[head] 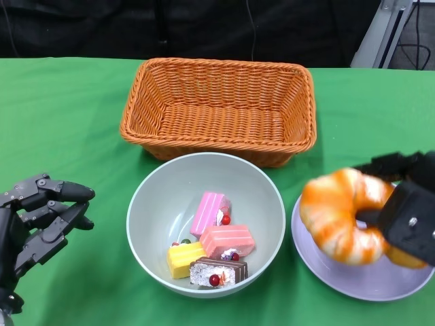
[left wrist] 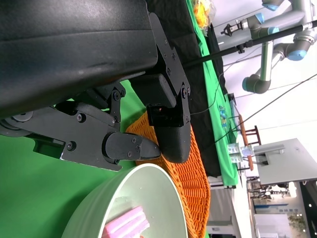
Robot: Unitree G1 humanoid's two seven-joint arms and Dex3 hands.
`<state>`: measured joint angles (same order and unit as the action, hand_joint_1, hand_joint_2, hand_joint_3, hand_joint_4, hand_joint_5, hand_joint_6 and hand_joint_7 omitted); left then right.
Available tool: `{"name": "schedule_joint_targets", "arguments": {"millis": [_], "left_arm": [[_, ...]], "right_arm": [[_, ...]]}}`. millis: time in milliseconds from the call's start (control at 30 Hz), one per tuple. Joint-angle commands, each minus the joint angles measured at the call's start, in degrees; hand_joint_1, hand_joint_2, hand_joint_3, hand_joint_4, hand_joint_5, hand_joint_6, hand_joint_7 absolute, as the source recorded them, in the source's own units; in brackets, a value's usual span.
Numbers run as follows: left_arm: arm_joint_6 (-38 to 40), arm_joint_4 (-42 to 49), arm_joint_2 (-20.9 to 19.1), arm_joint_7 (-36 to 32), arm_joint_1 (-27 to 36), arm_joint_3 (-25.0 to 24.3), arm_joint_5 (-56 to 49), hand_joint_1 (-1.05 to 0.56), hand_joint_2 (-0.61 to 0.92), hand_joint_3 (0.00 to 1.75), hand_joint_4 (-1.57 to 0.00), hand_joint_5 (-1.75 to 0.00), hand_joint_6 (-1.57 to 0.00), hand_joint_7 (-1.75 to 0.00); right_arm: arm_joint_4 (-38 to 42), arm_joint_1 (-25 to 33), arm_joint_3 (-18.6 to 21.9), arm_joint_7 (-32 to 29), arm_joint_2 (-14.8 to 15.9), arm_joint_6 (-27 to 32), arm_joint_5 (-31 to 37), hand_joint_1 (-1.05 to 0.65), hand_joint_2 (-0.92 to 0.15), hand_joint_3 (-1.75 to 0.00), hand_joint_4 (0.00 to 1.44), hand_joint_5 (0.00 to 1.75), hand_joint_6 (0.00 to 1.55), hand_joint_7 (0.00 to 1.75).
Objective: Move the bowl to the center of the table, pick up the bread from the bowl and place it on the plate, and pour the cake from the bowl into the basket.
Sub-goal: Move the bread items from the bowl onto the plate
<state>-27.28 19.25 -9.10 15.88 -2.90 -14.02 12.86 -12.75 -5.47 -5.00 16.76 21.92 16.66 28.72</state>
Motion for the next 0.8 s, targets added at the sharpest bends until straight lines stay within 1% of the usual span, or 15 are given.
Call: {"name": "schedule_joint_targets", "arguments": {"millis": [33, 133, 200, 367, 567, 700, 800], "left_arm": [[-0.2, 0.2, -1.0, 0.5, 0.2, -0.5, 0.4, -0.15, 0.92, 0.24, -0.8, -1.29, -0.94, -0.78], [-0.2, 0.0, -1.0, 0.3, 0.4, -0.5, 0.1, -0.15, 0.92, 0.23, -0.8, -1.28, -0.94, -0.78], [0.0, -0.2, -0.9, 0.5, 0.5, -0.5, 0.3, -0.16, 0.92, 0.23, -0.8, -1.28, -0.94, -0.79], [-0.2, 0.2, -1.0, 0.6, 0.5, -0.5, 0.2, -0.15, 0.92, 0.24, -0.8, -1.28, -0.94, -0.79], [-0.5, 0.9, -1.0, 0.5, 0.2, -0.5, 0.0, -0.14, 0.92, 0.24, -0.79, -1.28, -0.94, -0.79], [-0.8, 1.2, -1.0, 0.6, 0.1, -0.5, 0.0, -0.14, 0.92, 0.25, -0.79, -1.28, -0.94, -0.78], [-1.4, 1.7, -1.1, 0.9, 0.1, -0.5, 0.0, -0.15, 0.92, 0.25, -0.8, -1.28, -0.94, -0.78]], "right_arm": [[3.8, 0.8, -1.1, -2.6, 0.9, -2.2, 1.3, -0.1, -0.92, -0.06, 0.66, 1.53, 1.06, 0.2], [5.3, 0.8, -1.7, -3.3, 0.7, -2.4, 1.5, -0.11, -0.92, -0.08, 0.66, 1.58, 1.06, 0.21], [6.2, 1.0, -2.2, -3.9, 0.8, -2.7, 1.5, -0.1, -0.92, -0.09, 0.65, 1.52, 1.05, 0.21], [7.3, 1.2, -2.4, -4.9, 0.7, -3.2, 1.4, -0.11, -0.92, -0.13, 0.65, 1.6, 1.05, 0.24], [7.2, 0.9, -2.4, -5.3, 0.7, -2.8, 1.4, -0.13, -0.92, -0.12, 0.62, 1.59, 1.02, 0.24], [7.6, 0.8, -2.4, -5.7, 0.7, -3.3, 1.2, -0.11, -0.92, -0.12, 0.63, 1.61, 1.03, 0.25], [9.0, 0.4, -2.7, -7.2, 0.5, -4.5, 1.6, -0.12, -0.92, -0.12, 0.63, 1.6, 1.02, 0.26]]}}
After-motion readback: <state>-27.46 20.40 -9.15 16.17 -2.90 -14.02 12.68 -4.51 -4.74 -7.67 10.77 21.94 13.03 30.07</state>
